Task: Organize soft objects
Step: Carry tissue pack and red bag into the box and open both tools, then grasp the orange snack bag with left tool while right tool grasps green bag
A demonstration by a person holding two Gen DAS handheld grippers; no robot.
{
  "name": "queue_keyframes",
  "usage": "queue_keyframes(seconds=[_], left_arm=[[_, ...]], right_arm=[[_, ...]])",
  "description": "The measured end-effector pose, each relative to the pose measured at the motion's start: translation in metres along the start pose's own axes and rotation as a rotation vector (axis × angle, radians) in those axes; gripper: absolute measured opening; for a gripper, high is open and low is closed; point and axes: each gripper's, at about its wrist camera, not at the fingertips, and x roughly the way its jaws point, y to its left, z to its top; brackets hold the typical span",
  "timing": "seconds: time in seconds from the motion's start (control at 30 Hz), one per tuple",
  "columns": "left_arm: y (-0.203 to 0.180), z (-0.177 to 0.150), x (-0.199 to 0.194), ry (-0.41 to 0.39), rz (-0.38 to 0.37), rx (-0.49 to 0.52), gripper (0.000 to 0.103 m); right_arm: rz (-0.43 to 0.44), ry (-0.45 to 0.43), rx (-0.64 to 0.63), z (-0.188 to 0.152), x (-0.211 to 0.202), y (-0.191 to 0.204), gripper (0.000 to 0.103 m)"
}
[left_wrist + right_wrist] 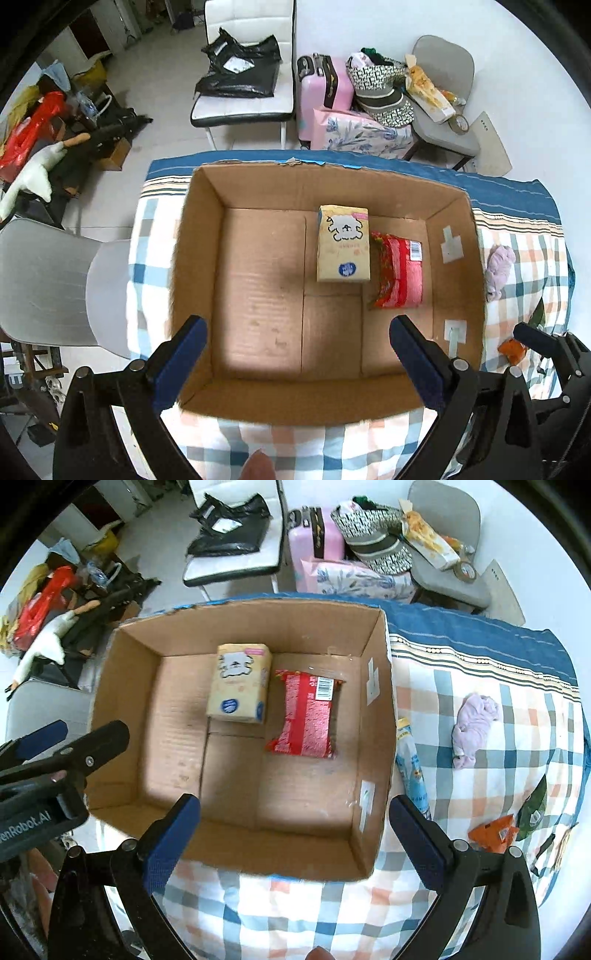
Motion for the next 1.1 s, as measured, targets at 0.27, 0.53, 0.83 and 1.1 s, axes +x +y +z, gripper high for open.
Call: queue_keyframes(seconds=[0.27, 0.53, 0.83, 1.1], left_arm=[[-0.029, -0.023, -0.047, -0.082, 0.009, 0.005, 0.101], [-0.142, -0.025, -0.080, -0.177, -0.024, 0.175, 0.101], [-0.314, -0.029, -0.020, -0.060, -0.066, 0.412, 0.101], [-0.402, -0.066, 0.100, 0.314, -0.186, 0.330, 0.101]], right_arm=[[0.076, -0.154, 0.013, -0.036, -0.055, -0.023, 0.103], [0.072, -0.210, 0.155, -0.073, -0.102, -0.134, 0.103], [-0.059, -0.146, 0.463, -0.111, -0.103, -0.344, 0.103], [-0.051, -0.002, 0.576, -0.132, -0.031, -0.460, 0.103]])
